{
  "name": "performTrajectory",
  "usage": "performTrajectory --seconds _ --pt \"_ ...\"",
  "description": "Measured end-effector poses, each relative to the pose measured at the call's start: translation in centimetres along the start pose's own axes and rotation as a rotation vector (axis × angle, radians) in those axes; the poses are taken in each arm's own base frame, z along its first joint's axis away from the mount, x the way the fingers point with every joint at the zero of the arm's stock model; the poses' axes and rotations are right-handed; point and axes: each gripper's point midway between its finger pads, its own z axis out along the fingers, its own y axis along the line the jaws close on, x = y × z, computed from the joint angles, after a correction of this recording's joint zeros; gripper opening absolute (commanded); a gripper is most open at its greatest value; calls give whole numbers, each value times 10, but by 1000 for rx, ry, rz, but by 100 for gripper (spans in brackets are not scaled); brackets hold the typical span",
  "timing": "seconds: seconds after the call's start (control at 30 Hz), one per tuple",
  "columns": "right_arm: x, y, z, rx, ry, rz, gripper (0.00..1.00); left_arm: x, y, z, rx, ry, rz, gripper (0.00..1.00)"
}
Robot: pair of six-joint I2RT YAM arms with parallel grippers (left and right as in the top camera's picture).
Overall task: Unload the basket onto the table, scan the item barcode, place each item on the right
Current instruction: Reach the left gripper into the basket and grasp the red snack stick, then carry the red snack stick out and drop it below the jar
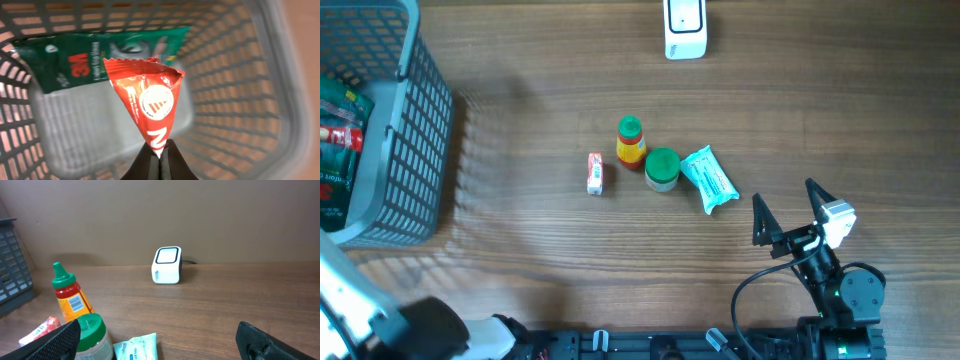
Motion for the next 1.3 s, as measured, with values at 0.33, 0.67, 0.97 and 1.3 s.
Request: performTrajectory --seconds 0.33,0.67,0.97,1.3 --pt "0 0 0 0 0 0 100 101 -83 -87 295 148 232 4" --pt "0 0 0 0 0 0 100 263 -85 -84 237 468 556 4" --pt "0 0 0 0 0 0 100 429 -48 -30 214 636 546 4" --pt "0 0 0 0 1 0 100 521 15 -16 99 601 414 4"
